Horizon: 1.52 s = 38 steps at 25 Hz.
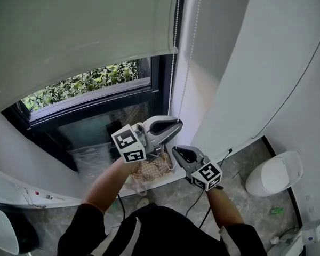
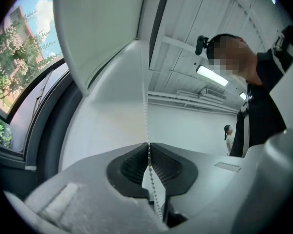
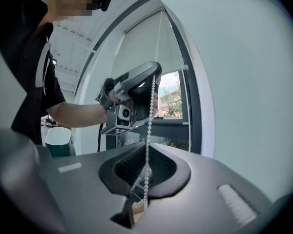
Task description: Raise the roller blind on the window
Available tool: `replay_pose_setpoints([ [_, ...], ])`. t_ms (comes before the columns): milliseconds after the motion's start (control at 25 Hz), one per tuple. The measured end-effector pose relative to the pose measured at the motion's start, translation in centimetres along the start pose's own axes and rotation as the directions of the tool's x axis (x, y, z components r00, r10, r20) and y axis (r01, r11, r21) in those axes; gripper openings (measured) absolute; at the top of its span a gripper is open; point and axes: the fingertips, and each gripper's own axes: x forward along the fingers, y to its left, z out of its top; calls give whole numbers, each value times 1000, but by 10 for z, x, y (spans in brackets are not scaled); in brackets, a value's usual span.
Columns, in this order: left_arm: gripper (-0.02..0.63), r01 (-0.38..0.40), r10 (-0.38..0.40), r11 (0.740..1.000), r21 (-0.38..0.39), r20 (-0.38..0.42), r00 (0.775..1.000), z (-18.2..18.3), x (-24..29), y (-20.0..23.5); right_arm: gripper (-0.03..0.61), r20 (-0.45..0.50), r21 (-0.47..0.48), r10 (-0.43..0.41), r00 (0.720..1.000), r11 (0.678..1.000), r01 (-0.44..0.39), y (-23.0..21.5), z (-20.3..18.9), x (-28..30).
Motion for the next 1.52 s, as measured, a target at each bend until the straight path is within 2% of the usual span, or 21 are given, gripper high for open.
replay_pose_setpoints([
  [80, 15, -29, 29, 1000, 4, -48, 998, -24, -6, 4, 18, -72, -19, 9, 997, 1000, -10, 3, -24, -1],
  [200, 14, -65, 63, 996, -54, -36, 997, -38, -16, 9, 34, -154, -68, 78, 985, 994, -90, 18, -33, -9],
  [240, 14, -68, 66, 995, -70, -26, 997, -38, -18, 8, 150, -142, -74, 108, 984, 990, -120, 21, -21, -14],
  [280, 14, -67, 66, 995, -77, -22, 998, -37, -19, 6, 210, -101, -76, 128, 987, 988, -136, 21, -1, -20],
  [400, 14, -57, 55, 995, -86, -18, 998, -35, -18, 2, 176, 107, -68, 101, 989, 993, -94, 5, 93, -28],
  [480, 15, -55, 55, 993, -100, -5, 998, -34, -18, 1, 151, 233, -22, 57, 971, 998, -53, -5, 156, -24],
  [560, 15, -53, 55, 991, -124, 16, 998, -33, -21, -2, 143, 307, 7, 37, 951, 999, -41, -7, 204, -18],
  [680, 15, -51, 54, 991, -127, 26, 998, -31, -27, -6, 144, 362, -26, 32, 932, 999, -24, -5, 248, -3],
  [760, 15, -52, 55, 991, -120, 23, 998, -30, -29, -7, 144, 376, -47, 19, 926, 999, -1, -10, 263, 7],
  [840, 15, -54, 57, 991, -119, 21, 998, -29, -31, -8, 115, 392, -24, 27, 920, 1000, -20, -13, 272, 13],
  [960, 15, -50, 53, 992, -120, 21, 998, -27, -37, -10, 24, 429, 7, 61, 901, 997, -71, -8, 280, 14],
  [1120, 15, -56, 60, 990, -129, 26, 998, -25, -44, -8, 17, 464, -17, 61, 884, 998, -60, -4, 279, 12],
  [1200, 15, -65, 66, 990, -129, 9, 998, -30, -45, -5, 15, 459, -33, 54, 887, 998, -44, -4, 273, 11],
  [1280, 15, -77, 73, 990, -115, -44, 996, -46, -44, -6, 15, 425, -40, 53, 904, 998, -40, -3, 257, 13],
  [1360, 15, -91, 77, 990, -106, -125, 989, -80, -48, -11, 14, 361, -11, 62, 930, 998, -62, 1, 226, 18],
  [1520, 17, -89, 33, 979, -182, -291, 956, -168, -74, -27, 14, 201, 2, 40, 979, 999, -42, 5, 136, 22],
])
